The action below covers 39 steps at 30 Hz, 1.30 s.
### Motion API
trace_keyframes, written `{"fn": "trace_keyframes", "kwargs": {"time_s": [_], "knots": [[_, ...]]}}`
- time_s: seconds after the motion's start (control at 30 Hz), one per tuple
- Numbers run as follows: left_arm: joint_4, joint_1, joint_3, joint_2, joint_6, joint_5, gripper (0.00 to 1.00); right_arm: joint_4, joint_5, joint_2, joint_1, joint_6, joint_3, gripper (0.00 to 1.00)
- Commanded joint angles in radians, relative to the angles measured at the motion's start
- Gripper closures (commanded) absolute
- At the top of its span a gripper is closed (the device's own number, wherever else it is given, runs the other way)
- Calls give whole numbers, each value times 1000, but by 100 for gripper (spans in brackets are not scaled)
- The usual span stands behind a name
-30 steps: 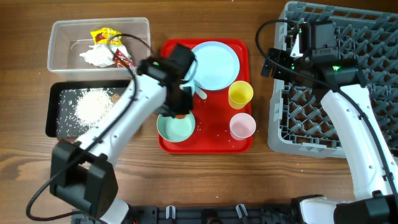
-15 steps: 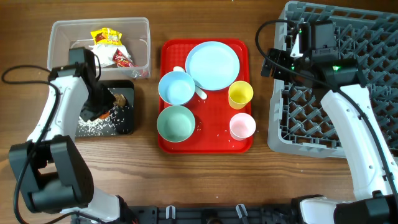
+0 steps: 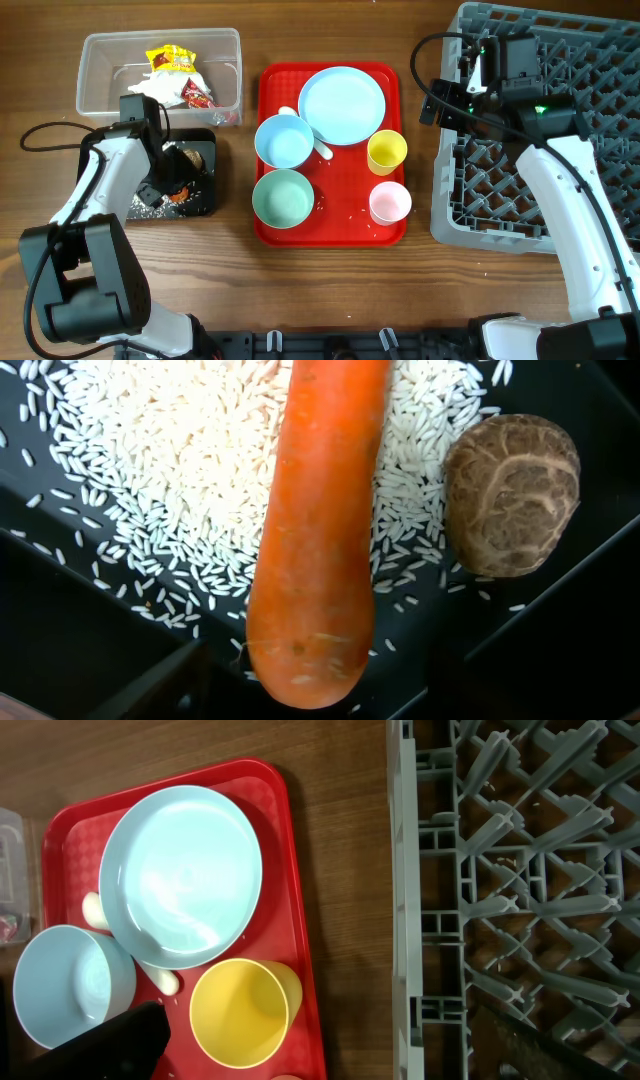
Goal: Sort waste into correct bins and load items into the dishwasher rack
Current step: 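Grasp the carrot with the left gripper and drop it on the black tray, then grasp the yellow cup with the left gripper and lift it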
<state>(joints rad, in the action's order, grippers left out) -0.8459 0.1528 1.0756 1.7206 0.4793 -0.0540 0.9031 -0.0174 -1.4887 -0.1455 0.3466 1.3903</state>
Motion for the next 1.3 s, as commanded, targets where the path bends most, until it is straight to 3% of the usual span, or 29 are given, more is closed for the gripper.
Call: {"fn": "trace_keyframes", "kwargs": {"time_s": [0.0, 0.13, 0.3, 0.37, 0.5, 0.6, 0.67, 0.83, 0.9, 1.07, 1.17, 1.27], "knots": [[-7, 2, 0, -18, -2, 5, 30, 1, 22, -11, 1, -15, 8, 0], [-164, 2, 97, -97, -5, 5, 26, -4, 21, -11, 1, -31, 8, 0], [-148, -83, 113, -341, -85, 93, 20, -17, -17, -11, 1, -30, 8, 0], [-130, -185, 113, -391, -93, 99, 18, -37, -95, -11, 1, -85, 8, 0], [-40, -411, 113, -371, -126, 99, 16, -35, -105, -11, -8, -105, 8, 0], [27, -506, 113, -338, -125, 99, 16, -37, -172, -11, -8, -104, 8, 0], [60, -543, 113, -315, -124, 99, 10, -34, -190, -21, -8, -104, 8, 0], [101, -588, 113, -255, -125, 134, 7, -27, -229, -100, -8, -81, 8, 1], [280, -630, 113, -172, -136, 197, 6, -54, -232, -89, -8, -82, 8, 1], [708, -759, 113, 130, -151, 297, 13, -47, -215, 32, 25, -85, 9, 1], [758, -790, 113, 209, -159, 296, 20, -19, -208, 125, 72, -93, 9, 0], [771, -791, 113, 212, -159, 296, 35, -16, -208, 156, 87, -97, 9, 0]]}}
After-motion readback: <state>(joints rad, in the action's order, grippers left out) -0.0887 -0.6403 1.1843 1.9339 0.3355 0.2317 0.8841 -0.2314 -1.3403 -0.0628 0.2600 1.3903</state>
